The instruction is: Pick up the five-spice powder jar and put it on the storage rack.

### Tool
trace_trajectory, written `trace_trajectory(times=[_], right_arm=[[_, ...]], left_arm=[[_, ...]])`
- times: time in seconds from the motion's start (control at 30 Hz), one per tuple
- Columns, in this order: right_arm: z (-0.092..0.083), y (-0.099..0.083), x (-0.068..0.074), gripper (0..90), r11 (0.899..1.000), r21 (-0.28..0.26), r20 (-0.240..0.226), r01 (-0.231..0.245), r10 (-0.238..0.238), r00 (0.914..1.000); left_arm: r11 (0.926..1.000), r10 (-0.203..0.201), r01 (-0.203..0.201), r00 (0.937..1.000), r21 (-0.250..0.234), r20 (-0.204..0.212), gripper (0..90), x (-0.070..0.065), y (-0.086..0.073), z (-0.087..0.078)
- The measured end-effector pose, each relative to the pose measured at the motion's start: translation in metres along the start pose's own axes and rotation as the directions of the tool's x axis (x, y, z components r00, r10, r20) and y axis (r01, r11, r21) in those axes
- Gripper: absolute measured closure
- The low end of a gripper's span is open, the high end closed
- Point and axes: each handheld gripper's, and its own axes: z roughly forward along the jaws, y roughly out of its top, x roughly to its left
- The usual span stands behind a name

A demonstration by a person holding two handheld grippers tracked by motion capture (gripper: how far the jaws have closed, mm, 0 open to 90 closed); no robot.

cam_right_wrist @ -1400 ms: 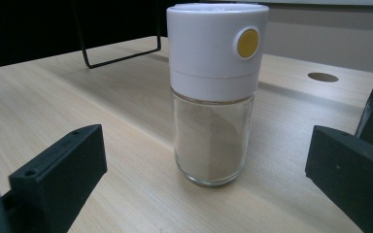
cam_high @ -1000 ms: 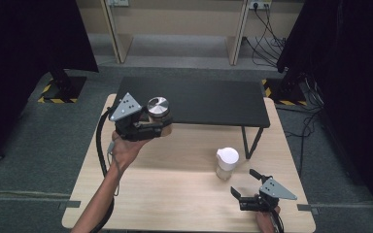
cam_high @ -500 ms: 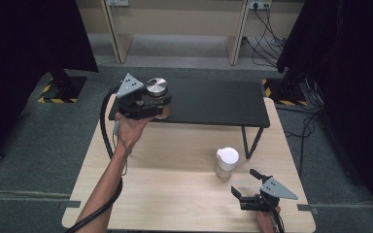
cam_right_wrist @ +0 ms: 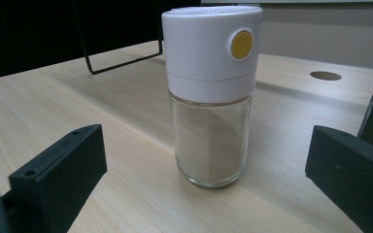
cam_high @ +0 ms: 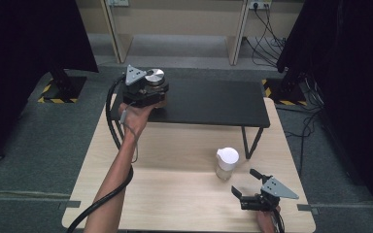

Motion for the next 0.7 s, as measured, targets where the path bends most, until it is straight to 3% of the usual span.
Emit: trace_trajectory(times=[0.37,0.57,0.7], right_arm=[[0.000,-0.001,-0.001,1.2,1.000,-0.005,-0.004,-0.009,0.009,1.0000],[0.000,-0.001,-0.001,1.2,1.000,-0.003,-0.002,-0.007,0.007,1.0000],[0.000,0.000,-0.001,1.1,1.000,-0.002,-0.003,-0.004,0.004,1.0000]], left_arm=[[0.9994,-0.029,0.031,0.9960,0.019,-0.085,30.9,0.002,-0.001,0.011],[0.9990,-0.038,0.040,0.9937,0.020,-0.105,30.9,0.004,-0.006,0.012],[0.9998,-0.018,0.019,0.9939,0.009,-0.109,30.8,0.005,-0.013,0.012]])
